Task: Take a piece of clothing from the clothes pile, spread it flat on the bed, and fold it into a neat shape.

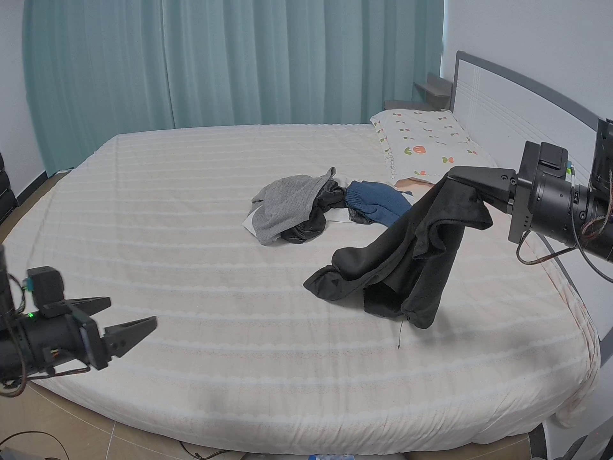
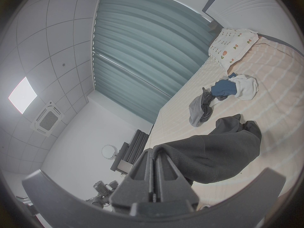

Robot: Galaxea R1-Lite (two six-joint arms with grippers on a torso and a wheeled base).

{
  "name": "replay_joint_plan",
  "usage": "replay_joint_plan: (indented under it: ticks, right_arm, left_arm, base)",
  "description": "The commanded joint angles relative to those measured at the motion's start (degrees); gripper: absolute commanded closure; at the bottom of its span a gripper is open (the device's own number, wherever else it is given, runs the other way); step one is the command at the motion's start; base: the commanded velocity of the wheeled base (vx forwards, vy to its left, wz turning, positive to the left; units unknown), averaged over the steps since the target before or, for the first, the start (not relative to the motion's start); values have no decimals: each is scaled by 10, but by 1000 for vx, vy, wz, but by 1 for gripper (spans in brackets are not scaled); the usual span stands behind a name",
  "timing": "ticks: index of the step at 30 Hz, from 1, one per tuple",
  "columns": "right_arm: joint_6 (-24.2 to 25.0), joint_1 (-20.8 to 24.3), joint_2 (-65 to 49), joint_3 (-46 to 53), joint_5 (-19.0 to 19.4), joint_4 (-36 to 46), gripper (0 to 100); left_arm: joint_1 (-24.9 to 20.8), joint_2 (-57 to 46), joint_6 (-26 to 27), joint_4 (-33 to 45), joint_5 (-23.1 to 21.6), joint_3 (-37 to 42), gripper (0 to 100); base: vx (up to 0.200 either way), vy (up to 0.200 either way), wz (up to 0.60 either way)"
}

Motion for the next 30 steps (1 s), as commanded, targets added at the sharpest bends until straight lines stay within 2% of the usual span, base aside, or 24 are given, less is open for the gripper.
replay_joint_plan:
  ticks: [1, 4, 6, 14, 25, 30]
  right_arm:
    - [0, -26, -2, 32, 2, 1, 100]
    - [0, -35, 4, 38, 2, 1, 100]
    - [1, -36, 10, 39, 1, 1, 100]
    - [0, -59, 14, 31, 1, 1, 100]
    - [0, -93, 16, 8, 6, 1, 100]
    - [0, -93, 10, -11, 6, 1, 100]
  left_arm:
    - [-137, 354, -65, -108, 100, -110, 0]
    - [-148, 407, -113, -136, 110, -148, 0]
    - [-148, 432, -120, -130, 109, -180, 0]
    - [-156, 537, -124, -123, 104, -275, 0]
    - [-199, 655, -123, -101, 102, -420, 0]
    - [-203, 662, -123, -88, 102, -440, 0]
  base:
    - [0, 0, 0]
    - [0, 0, 0]
    - [0, 0, 0]
    - [0, 0, 0]
    - [0, 0, 0]
    - [0, 0, 0]
